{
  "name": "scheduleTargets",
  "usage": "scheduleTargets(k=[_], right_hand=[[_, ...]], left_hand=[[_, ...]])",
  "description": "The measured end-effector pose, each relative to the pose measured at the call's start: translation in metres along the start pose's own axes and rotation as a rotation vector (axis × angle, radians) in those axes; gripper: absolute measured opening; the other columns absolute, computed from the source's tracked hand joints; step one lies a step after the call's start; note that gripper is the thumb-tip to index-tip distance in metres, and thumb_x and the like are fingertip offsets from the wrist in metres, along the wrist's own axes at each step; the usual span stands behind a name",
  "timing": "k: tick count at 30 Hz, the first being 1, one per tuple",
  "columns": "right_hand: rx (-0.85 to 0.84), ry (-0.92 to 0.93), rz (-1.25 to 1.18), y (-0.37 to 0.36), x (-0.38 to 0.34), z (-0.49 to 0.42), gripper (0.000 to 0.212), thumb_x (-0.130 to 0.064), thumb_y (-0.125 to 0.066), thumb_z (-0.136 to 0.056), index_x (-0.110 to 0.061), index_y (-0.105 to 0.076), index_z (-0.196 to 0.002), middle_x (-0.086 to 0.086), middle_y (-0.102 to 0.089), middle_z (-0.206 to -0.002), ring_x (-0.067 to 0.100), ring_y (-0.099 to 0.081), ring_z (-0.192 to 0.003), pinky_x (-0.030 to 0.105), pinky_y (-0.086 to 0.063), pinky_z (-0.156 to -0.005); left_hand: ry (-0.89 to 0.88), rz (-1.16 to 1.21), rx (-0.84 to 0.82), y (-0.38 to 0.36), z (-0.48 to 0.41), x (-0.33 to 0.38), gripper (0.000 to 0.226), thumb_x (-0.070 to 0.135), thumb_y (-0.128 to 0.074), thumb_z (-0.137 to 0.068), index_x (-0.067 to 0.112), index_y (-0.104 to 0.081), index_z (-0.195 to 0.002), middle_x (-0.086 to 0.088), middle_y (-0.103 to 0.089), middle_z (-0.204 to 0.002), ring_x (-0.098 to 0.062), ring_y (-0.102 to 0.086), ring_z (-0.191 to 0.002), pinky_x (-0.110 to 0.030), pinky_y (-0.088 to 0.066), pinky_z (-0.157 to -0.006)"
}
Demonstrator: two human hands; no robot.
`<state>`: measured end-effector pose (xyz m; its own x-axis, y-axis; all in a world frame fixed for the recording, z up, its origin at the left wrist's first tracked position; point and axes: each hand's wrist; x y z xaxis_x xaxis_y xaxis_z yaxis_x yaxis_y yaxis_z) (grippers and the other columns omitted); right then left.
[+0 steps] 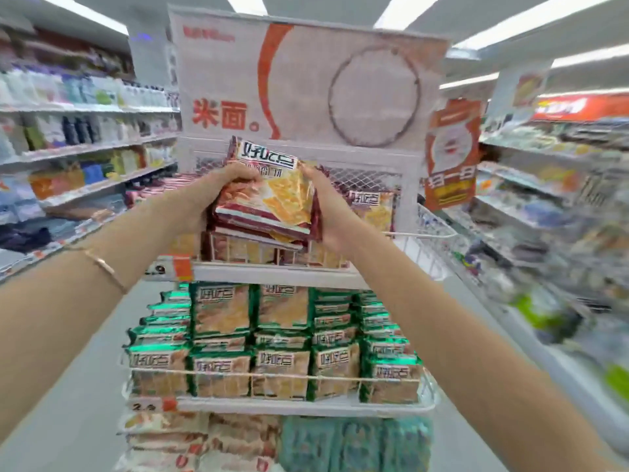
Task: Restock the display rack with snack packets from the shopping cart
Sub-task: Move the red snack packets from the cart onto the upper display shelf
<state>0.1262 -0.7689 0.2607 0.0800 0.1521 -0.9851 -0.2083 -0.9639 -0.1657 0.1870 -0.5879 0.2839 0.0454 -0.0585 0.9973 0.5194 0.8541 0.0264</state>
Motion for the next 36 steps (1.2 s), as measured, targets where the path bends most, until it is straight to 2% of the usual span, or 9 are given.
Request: scheduleTargets(k=[9, 12, 14, 18, 26, 29, 31, 33, 36], right_hand=[[-0.099, 0.073, 0.018, 0.213, -0.079, -0.033, 0.03, -0.017, -0.06, -0.091, -0.006, -0.064, -0.119, 0.011, -0.067, -0.108, 0.024, -0.066, -0.09, 0.039, -0.052, -0.094], [-0.07, -0.051, 0.155, 0.255, -0.066, -0.062, 0.034, -0.009, -0.066, -0.086, -0.004, -0.064, -0.12, 0.01, -0.072, -0.108, 0.024, -0.07, -0.095, 0.036, -0.056, -0.092], [-0.071, -0.159, 0.273, 0.27, -0.045, -0.081, 0.037, -0.003, -0.07, -0.083, -0.003, -0.066, -0.119, 0.012, -0.071, -0.116, 0.027, -0.067, -0.107, 0.036, -0.052, -0.097], [-0.019, -0.339, 0.497, 0.275, -0.009, -0.113, 0.043, -0.008, -0.083, -0.071, -0.005, -0.062, -0.109, 0.009, -0.065, -0.116, 0.023, -0.059, -0.108, 0.033, -0.043, -0.091], [-0.031, -0.337, 0.359, 0.272, -0.011, -0.127, 0.016, 0.007, -0.063, -0.087, -0.008, -0.058, -0.088, 0.008, -0.063, -0.091, 0.017, -0.059, -0.081, 0.03, -0.054, -0.081], [-0.009, -0.127, 0.65, 0.277, -0.003, -0.123, 0.071, -0.014, -0.082, -0.072, -0.006, -0.047, -0.133, 0.014, -0.058, -0.135, 0.021, -0.059, -0.114, 0.042, -0.049, -0.104], [-0.025, 0.196, 1.089, 0.28, -0.001, -0.115, 0.109, -0.03, -0.08, -0.069, -0.023, -0.014, -0.156, 0.007, -0.027, -0.16, 0.025, -0.03, -0.143, 0.047, -0.03, -0.117], [-0.119, 0.507, 1.509, 0.277, 0.0, -0.108, 0.093, -0.034, -0.069, -0.084, -0.026, -0.013, -0.158, 0.003, -0.012, -0.165, 0.024, -0.01, -0.151, 0.044, -0.015, -0.123], [-0.219, 0.477, 1.633, 0.273, 0.0, -0.116, 0.075, -0.032, -0.06, -0.094, -0.018, -0.02, -0.157, 0.005, -0.022, -0.162, 0.024, -0.017, -0.149, 0.038, -0.018, -0.122]], left_hand=[[-0.258, -0.317, -0.146, -0.174, -0.122, 0.064, 0.015, 0.029, -0.061, -0.094, 0.017, -0.065, -0.087, 0.006, -0.07, -0.074, -0.002, -0.064, -0.062, -0.016, -0.051, -0.063], [-0.273, -0.615, -0.163, -0.189, -0.162, 0.049, 0.029, 0.032, -0.075, -0.085, 0.016, -0.071, -0.109, 0.003, -0.073, -0.105, -0.007, -0.064, -0.091, -0.028, -0.045, -0.093], [-0.21, -0.841, -0.129, -0.193, -0.18, 0.03, 0.045, 0.035, -0.085, -0.075, 0.022, -0.069, -0.115, 0.007, -0.071, -0.111, -0.009, -0.064, -0.1, -0.023, -0.047, -0.089], [-0.197, -1.311, -0.028, -0.19, -0.208, 0.002, 0.114, 0.044, -0.093, -0.06, 0.021, -0.031, -0.153, -0.004, -0.044, -0.152, -0.025, -0.044, -0.136, -0.037, -0.037, -0.112], [-0.167, -1.557, 0.002, -0.178, -0.23, -0.002, 0.111, 0.064, -0.082, -0.062, 0.039, -0.026, -0.154, -0.005, 0.01, -0.166, -0.029, 0.004, -0.153, -0.051, -0.009, -0.121], [-0.05, -1.575, -0.116, -0.178, -0.233, 0.004, 0.118, 0.064, -0.082, -0.064, 0.033, -0.017, -0.157, -0.005, 0.003, -0.167, -0.026, -0.003, -0.153, -0.045, -0.01, -0.122], [-0.008, -1.612, -0.147, -0.176, -0.234, 0.005, 0.129, 0.069, -0.082, -0.057, 0.034, -0.009, -0.158, -0.004, 0.004, -0.167, -0.026, -0.004, -0.153, -0.047, -0.011, -0.123], [-0.011, -1.652, -0.14, -0.174, -0.233, 0.002, 0.132, 0.07, -0.082, -0.056, 0.035, -0.005, -0.158, -0.003, 0.002, -0.167, -0.027, -0.008, -0.152, -0.05, -0.014, -0.122], [-0.103, -1.708, -0.029, -0.175, -0.233, -0.005, 0.124, 0.074, -0.078, -0.06, 0.039, -0.01, -0.157, 0.002, -0.003, -0.167, -0.027, -0.017, -0.151, -0.057, -0.022, -0.118]])
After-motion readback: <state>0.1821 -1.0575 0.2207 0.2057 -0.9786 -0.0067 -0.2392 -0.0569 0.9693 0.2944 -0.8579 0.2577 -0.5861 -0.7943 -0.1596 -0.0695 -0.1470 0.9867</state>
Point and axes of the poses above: each hand's wrist, its own z-axis away from the middle knuckle, its own y-axis out of the back of the hand, x = y × z
